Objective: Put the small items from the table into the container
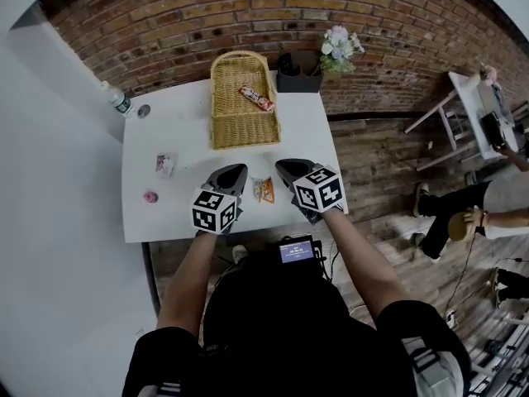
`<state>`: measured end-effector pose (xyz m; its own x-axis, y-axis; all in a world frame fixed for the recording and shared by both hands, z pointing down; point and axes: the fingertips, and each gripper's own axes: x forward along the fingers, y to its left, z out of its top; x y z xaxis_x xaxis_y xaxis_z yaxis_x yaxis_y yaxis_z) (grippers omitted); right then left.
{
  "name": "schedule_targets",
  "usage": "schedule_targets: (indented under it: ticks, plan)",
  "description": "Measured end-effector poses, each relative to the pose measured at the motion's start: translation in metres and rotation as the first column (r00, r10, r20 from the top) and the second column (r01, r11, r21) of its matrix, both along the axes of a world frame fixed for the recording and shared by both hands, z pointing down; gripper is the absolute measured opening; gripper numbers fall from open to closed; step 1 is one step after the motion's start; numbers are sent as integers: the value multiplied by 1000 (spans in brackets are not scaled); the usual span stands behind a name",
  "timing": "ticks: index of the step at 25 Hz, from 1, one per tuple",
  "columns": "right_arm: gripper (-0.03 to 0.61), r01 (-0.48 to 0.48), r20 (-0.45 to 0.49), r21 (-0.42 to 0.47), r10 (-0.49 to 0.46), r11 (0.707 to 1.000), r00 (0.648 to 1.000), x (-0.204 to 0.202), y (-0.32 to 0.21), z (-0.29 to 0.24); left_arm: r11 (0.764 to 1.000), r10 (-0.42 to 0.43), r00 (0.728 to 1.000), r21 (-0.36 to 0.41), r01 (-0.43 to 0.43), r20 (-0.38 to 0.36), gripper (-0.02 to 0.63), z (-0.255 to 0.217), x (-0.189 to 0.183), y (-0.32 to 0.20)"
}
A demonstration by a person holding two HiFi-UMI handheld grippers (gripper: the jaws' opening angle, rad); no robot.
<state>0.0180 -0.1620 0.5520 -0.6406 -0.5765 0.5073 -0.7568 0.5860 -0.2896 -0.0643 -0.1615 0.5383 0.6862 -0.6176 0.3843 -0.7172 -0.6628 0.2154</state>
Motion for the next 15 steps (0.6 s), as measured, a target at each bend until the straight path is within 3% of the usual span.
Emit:
schedule_targets:
  ticks: [15]
  plan:
    - [14, -5, 6, -10, 5, 1000, 1000, 1, 2, 5, 1000, 6, 1000, -7, -7, -27, 9, 2, 0, 4]
